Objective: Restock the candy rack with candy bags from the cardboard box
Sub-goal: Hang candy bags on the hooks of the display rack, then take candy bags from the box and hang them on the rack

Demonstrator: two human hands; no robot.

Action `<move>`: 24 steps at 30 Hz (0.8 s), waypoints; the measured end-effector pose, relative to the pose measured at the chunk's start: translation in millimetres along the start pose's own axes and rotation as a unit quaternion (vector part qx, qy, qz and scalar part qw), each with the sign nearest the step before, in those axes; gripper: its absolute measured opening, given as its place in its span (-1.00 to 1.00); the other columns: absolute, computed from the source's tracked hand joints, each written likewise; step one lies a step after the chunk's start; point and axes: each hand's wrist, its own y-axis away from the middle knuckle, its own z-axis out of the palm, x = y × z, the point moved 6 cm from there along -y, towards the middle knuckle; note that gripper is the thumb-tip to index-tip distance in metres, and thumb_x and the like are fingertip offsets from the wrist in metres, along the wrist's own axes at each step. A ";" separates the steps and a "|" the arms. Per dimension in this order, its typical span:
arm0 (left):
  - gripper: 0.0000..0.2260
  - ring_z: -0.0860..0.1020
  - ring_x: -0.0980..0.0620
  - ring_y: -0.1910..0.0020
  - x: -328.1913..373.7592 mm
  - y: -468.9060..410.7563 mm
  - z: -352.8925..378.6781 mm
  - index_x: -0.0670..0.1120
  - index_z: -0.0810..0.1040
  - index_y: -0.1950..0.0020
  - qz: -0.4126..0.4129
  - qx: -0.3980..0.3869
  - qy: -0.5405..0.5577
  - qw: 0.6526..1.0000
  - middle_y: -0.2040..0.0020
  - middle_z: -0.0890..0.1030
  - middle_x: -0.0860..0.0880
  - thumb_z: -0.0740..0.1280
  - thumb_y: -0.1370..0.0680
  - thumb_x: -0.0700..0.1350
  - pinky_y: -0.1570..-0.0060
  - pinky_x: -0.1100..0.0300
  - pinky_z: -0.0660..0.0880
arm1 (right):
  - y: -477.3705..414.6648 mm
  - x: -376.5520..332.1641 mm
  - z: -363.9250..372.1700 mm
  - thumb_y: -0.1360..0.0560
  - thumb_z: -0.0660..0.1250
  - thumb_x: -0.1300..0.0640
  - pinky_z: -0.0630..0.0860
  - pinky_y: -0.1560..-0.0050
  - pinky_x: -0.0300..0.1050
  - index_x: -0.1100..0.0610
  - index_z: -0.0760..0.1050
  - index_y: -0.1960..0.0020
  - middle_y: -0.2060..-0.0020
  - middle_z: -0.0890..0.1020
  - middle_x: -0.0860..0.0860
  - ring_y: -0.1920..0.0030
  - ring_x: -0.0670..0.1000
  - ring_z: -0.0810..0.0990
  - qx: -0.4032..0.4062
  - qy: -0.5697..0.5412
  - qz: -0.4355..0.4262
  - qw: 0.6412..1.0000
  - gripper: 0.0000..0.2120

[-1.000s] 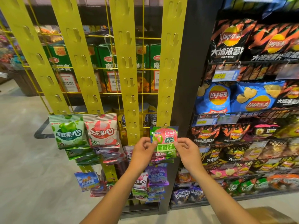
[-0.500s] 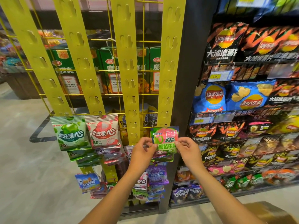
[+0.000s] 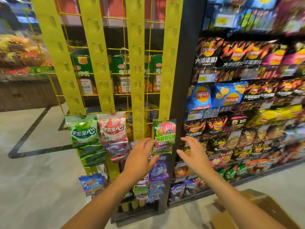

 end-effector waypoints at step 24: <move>-0.31 -0.14 -0.13 -0.70 187.5 75.2 117.9 0.17 -0.03 -0.70 0.176 -0.159 -0.073 0.969 -0.72 -0.06 -0.02 0.15 -0.64 0.32 -0.65 -0.17 -0.07 | 233.2 107.4 -113.8 -0.55 0.30 -0.27 0.21 -0.56 0.13 -0.14 0.25 -0.58 -0.60 0.21 -0.07 -0.60 0.04 0.16 0.050 0.233 0.196 0.951 -0.34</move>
